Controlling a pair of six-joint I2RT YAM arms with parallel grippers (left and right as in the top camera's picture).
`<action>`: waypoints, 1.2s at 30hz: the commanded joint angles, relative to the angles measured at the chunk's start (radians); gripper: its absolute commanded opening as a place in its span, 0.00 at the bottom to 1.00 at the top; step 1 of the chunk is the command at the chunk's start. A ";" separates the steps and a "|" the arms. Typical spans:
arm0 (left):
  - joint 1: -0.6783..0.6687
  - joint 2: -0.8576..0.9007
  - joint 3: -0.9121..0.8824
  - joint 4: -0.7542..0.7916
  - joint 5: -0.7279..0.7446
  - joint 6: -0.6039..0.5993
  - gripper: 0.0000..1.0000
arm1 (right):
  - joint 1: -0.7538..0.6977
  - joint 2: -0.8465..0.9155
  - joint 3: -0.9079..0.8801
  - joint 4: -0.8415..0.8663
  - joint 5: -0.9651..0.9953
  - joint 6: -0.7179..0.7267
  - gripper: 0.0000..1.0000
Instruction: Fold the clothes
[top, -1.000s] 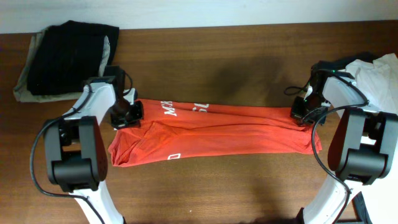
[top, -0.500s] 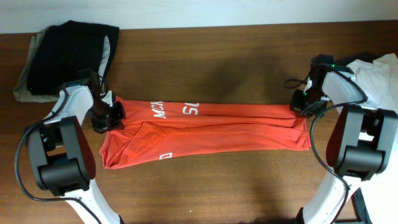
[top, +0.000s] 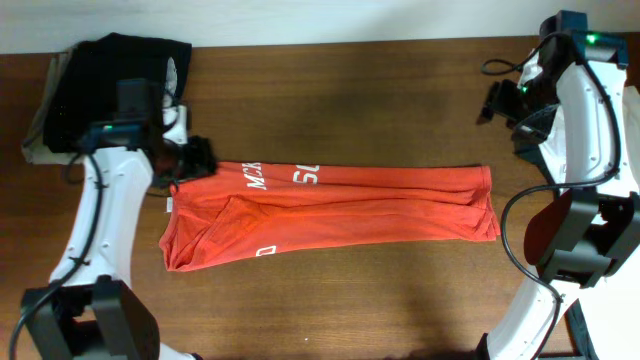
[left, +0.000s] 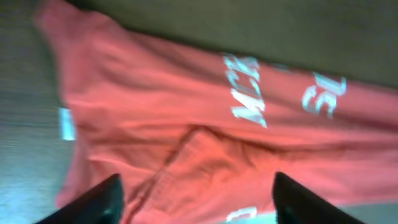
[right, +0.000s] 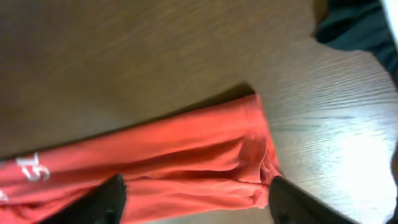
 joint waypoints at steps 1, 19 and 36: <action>-0.058 0.047 -0.036 -0.015 0.014 0.042 0.82 | -0.001 -0.009 -0.012 -0.010 -0.045 -0.039 0.82; -0.064 0.336 -0.038 -0.017 0.019 0.093 0.55 | -0.001 -0.009 -0.023 -0.003 -0.037 -0.043 0.83; -0.064 0.336 -0.038 0.063 0.019 0.063 0.33 | -0.001 -0.008 -0.024 0.000 -0.030 -0.043 0.83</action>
